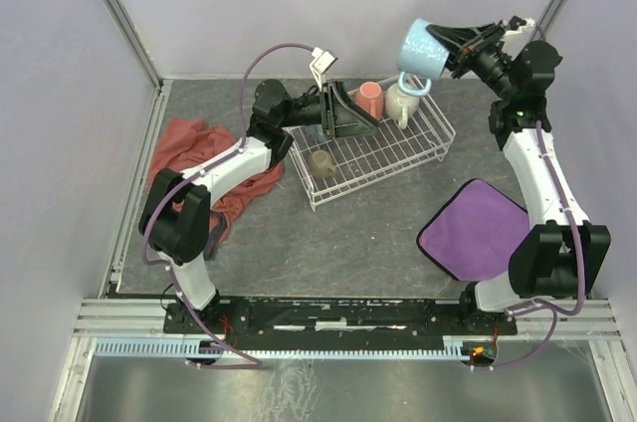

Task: Load the cups into the dish rack

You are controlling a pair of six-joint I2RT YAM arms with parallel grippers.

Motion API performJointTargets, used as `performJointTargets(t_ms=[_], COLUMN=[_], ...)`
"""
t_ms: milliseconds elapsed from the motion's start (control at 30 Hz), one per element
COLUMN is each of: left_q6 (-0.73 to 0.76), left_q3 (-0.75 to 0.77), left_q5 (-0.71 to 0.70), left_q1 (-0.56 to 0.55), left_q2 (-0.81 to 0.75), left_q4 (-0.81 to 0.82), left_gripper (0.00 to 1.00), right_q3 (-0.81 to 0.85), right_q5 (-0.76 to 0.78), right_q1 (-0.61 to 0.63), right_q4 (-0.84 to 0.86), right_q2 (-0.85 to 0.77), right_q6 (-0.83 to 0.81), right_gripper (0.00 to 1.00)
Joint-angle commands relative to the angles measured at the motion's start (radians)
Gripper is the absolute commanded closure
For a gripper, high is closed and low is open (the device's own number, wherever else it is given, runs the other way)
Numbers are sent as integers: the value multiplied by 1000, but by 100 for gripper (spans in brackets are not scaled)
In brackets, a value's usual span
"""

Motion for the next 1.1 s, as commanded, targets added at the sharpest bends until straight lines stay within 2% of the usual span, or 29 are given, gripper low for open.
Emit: performJointTargets(t_ms=[0,100,200,733,1067], left_q6=[-94,-149,-143,-116,-184], left_q3=[58,70,87,191,216], left_q5=[-26,-72,-103,-164,-205], left_q1=[-24,-33,-38,-47,-55], left_q2=[29,46,50,107,129], left_q4=[98,158,168,133,196], left_gripper=[5,5,6,6,10], right_q3=[-15,-44,-54,-48,-55], right_q5=[61,84,94,128,153], right_q1=[72,103,125,221,248], right_q4=[223,281,320,326,346], right_q2=[-85,-90,-84,-69,-60], right_q6=[68,103,126,113,78], right_gripper=[99,99,99,99,99])
